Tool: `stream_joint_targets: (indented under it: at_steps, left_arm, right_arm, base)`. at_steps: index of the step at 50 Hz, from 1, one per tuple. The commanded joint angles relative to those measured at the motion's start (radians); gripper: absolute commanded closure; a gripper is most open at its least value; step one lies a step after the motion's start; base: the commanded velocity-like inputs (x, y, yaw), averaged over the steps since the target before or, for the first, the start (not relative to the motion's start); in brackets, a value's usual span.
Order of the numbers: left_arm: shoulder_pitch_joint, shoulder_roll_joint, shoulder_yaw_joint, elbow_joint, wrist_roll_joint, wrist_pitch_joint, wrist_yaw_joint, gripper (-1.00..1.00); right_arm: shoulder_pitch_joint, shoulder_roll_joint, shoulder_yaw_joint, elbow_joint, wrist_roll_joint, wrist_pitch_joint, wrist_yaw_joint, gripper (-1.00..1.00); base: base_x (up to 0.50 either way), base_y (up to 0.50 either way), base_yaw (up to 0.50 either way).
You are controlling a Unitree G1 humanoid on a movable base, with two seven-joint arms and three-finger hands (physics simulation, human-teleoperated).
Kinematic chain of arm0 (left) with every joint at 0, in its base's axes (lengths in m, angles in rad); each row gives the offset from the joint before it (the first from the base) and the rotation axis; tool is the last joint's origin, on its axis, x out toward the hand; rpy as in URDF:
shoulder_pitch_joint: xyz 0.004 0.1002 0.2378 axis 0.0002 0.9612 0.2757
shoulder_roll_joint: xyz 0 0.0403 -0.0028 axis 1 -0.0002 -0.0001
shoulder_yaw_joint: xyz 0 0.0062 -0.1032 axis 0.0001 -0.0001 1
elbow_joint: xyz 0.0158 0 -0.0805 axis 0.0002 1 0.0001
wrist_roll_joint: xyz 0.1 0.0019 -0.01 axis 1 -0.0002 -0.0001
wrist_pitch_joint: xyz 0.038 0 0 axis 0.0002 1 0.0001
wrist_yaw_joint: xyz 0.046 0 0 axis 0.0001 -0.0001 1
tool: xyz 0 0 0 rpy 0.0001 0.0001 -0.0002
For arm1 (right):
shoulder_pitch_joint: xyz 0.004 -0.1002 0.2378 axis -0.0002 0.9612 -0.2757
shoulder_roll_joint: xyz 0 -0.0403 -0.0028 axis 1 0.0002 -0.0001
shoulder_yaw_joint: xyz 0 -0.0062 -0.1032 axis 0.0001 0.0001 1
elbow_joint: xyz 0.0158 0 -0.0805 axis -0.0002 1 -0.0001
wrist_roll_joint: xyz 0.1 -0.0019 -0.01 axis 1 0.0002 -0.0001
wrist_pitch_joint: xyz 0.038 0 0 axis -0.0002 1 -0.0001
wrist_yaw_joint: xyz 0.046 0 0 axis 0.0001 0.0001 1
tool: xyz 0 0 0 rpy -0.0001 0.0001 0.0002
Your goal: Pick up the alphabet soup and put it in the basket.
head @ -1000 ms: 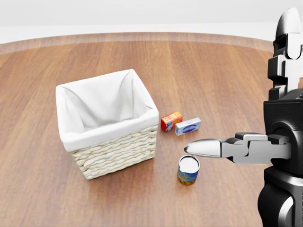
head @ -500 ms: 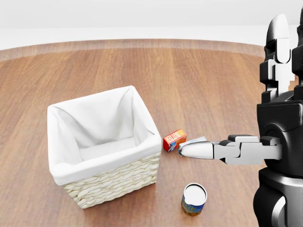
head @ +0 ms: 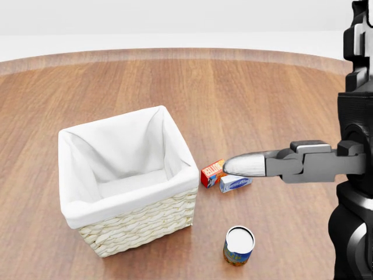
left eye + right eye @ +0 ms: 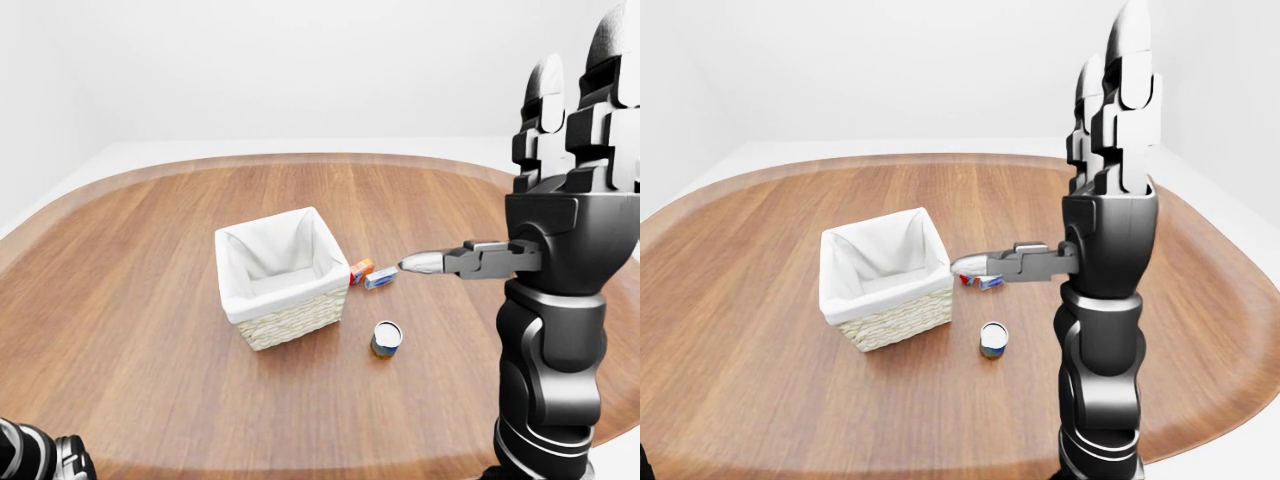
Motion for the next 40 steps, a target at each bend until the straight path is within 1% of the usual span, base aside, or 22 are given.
stream_joint_targets:
  at_steps: [1,2,4,5,6,7,8,9,11,14,16,20,21,25,27,28,30,35,36,38,40]
  left_arm:
    - [-0.007,0.004,-0.014,-0.006,-0.011,0.000,0.000,-1.00]
    - [-0.006,0.004,-0.010,-0.004,-0.011,0.000,0.000,-1.00]
    - [-0.003,0.003,-0.010,-0.004,-0.007,0.000,0.000,-1.00]
    - [-0.005,0.005,-0.008,-0.005,-0.011,0.000,0.000,-1.00]
    - [-0.006,0.006,-0.008,-0.006,-0.012,0.000,0.000,-1.00]
    - [-0.004,0.007,-0.006,-0.008,-0.016,0.000,0.000,-1.00]
    - [-0.004,0.008,-0.004,-0.007,-0.018,0.000,0.000,-1.00]
    - [-0.004,0.007,-0.005,-0.005,-0.015,0.000,0.000,-1.00]
    - [0.000,0.006,-0.006,-0.005,-0.008,0.000,0.000,-1.00]
    - [0.001,-0.004,-0.018,-0.009,0.020,0.000,0.000,-1.00]
    - [-0.006,-0.007,-0.015,-0.010,0.013,0.000,0.000,-1.00]
    - [-0.007,-0.008,-0.014,-0.010,0.011,0.000,0.000,-1.00]
    - [0.002,-0.008,-0.012,-0.012,0.026,0.000,0.000,-1.00]
    - [-0.004,-0.007,-0.009,-0.013,0.014,0.000,0.000,-1.00]
    - [-0.005,-0.008,-0.011,-0.013,0.015,0.000,0.000,-1.00]
    - [-0.005,-0.009,-0.012,-0.013,0.016,0.000,0.000,-1.00]
    - [-0.004,-0.011,-0.013,-0.010,0.024,0.000,0.000,-1.00]
    - [-0.006,-0.011,-0.022,-0.015,0.020,0.000,0.000,-1.00]
    - [0.001,-0.017,-0.027,-0.017,0.036,0.000,0.000,-1.00]
    - [-0.007,-0.029,-0.026,-0.014,0.030,0.000,0.000,-1.00]
    - [-0.004,-0.034,-0.033,-0.017,0.046,0.000,0.000,-1.00]
  right_arm:
    - [-0.097,-0.168,0.065,0.023,-0.224,0.000,0.228,-1.00]
    - [-0.102,-0.176,0.085,0.021,-0.263,0.000,0.263,-1.00]
    - [-0.116,-0.155,0.083,0.069,-0.346,0.000,0.290,-1.00]
    - [-0.107,-0.155,0.099,0.116,-0.390,0.000,0.307,-1.00]
    - [-0.107,-0.140,0.095,0.123,-0.419,0.000,0.328,-1.00]
    - [-0.083,-0.131,0.113,0.174,-0.473,0.000,0.326,-1.00]
    - [-0.069,-0.118,0.117,0.196,-0.515,0.000,0.348,-1.00]
    - [-0.059,-0.100,0.116,0.215,-0.557,0.000,0.364,-1.00]
    - [-0.054,-0.053,0.088,0.234,-0.593,0.000,0.388,-1.00]
    - [-0.021,-0.039,0.100,0.246,-0.695,0.000,0.439,-1.00]
    - [-0.030,-0.014,0.072,0.258,-0.732,0.000,0.450,-1.00]
    - [-0.031,0.002,0.061,0.262,-0.752,0.000,0.464,-1.00]
    - [-0.029,-0.044,0.074,0.261,-0.815,0.000,0.491,-1.00]
    - [-0.029,-0.033,0.043,0.278,-0.900,0.000,0.547,-1.00]
    - [-0.031,-0.028,0.025,0.282,-0.917,0.000,0.567,-1.00]
    - [-0.017,-0.038,0.025,0.295,-0.927,0.000,0.569,-1.00]
    - [0.006,-0.029,0.014,0.289,-0.940,0.000,0.580,-1.00]
    - [0.037,-0.021,0.019,0.286,-1.004,0.000,0.629,-1.00]
    - [0.043,-0.016,0.016,0.290,-1.009,0.000,0.623,-1.00]
    - [0.045,-0.008,0.014,0.287,-1.029,0.000,0.630,-1.00]
    - [0.053,-0.005,0.015,0.284,-1.055,0.000,0.641,-1.00]
  base:
    - [0.00,0.00,0.00]
    - [0.00,0.00,0.00]
    - [0.00,0.00,0.00]
    - [0.00,0.00,0.00]
    - [0.00,0.00,0.00]
    - [0.00,0.00,0.00]
    - [0.00,0.00,0.00]
    - [0.00,0.00,0.00]
    - [0.00,0.00,0.00]
    - [0.00,0.00,0.00]
    - [0.00,0.00,0.00]
    - [0.00,0.00,0.00]
    - [0.00,0.00,0.00]
    - [0.00,0.00,0.00]
    - [0.00,0.00,0.00]
    - [0.00,0.00,0.00]
    - [0.00,0.00,0.00]
    - [0.00,0.00,0.00]
    - [0.00,0.00,0.00]
    - [0.00,0.00,0.00]
    - [0.00,0.00,0.00]
